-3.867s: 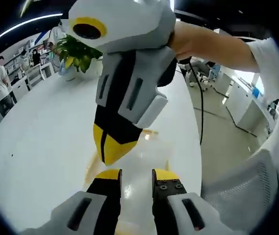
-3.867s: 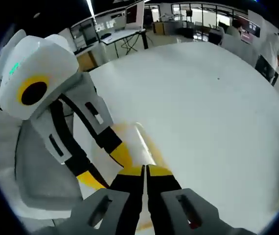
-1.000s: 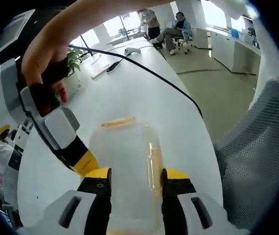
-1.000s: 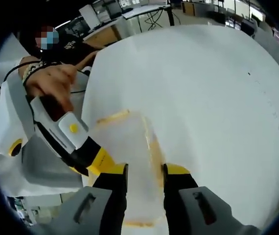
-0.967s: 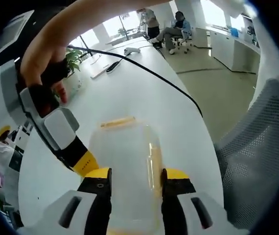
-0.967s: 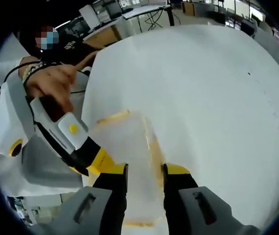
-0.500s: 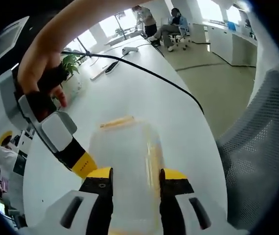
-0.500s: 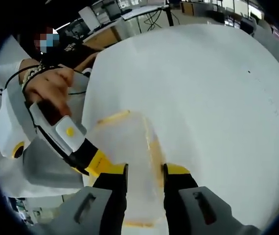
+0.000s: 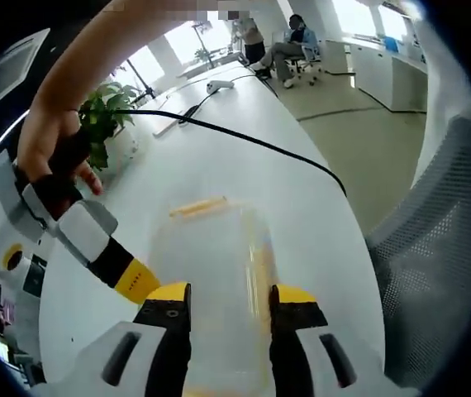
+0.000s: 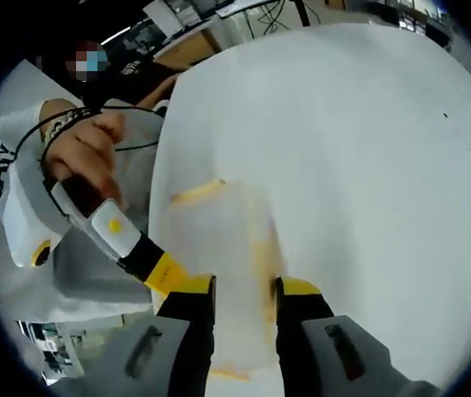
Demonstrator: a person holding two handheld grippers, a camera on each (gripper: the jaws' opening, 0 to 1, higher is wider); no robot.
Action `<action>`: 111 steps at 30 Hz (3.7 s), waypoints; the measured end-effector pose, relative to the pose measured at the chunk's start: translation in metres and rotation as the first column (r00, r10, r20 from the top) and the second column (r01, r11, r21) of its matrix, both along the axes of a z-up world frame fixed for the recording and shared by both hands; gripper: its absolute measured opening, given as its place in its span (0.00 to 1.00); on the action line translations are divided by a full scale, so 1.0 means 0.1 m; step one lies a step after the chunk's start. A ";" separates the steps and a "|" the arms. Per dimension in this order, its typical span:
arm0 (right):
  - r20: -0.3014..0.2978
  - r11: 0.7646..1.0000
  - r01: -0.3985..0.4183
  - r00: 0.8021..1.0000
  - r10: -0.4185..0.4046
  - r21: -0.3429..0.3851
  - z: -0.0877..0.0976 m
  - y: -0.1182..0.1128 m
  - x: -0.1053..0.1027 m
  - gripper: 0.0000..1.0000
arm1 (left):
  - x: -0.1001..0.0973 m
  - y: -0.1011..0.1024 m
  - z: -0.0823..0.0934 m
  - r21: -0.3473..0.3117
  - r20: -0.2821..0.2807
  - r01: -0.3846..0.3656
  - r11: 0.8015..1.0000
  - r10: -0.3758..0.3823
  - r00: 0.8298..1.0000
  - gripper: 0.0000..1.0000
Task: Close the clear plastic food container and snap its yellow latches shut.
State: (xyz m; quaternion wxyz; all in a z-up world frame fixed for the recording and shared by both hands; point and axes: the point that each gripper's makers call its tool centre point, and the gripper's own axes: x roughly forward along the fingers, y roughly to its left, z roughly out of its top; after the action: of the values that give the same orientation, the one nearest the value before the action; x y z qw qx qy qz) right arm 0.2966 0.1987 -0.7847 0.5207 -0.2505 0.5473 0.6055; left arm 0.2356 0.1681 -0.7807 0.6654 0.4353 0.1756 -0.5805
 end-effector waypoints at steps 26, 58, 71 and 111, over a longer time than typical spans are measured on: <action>-0.084 0.992 -0.110 0.991 0.104 -0.059 -0.01 -0.02 0.07 0.18 | 0.00 -0.01 0.01 -0.019 -0.017 0.009 1.000 -0.010 1.000 0.32; 0.199 0.999 -0.022 0.980 0.013 0.042 0.07 -0.03 0.02 0.21 | -0.02 -0.03 0.02 -0.039 0.002 0.027 0.999 -0.027 1.000 0.34; 0.248 0.998 0.021 0.968 -0.037 0.066 0.08 -0.04 0.06 0.23 | 0.02 -0.04 0.00 -0.035 0.005 0.013 0.999 -0.012 1.000 0.41; 0.364 0.997 0.046 0.929 -0.064 0.058 0.21 -0.38 0.03 0.64 | 0.29 0.49 0.18 -0.041 -0.164 -0.184 0.982 0.175 0.971 0.89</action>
State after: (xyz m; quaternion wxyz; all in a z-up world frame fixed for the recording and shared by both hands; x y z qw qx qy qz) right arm 0.2993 0.1605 -0.7639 0.6360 -0.3306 0.4327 0.5467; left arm 0.2645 0.2171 -0.7626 0.7109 0.3510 0.2504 -0.5557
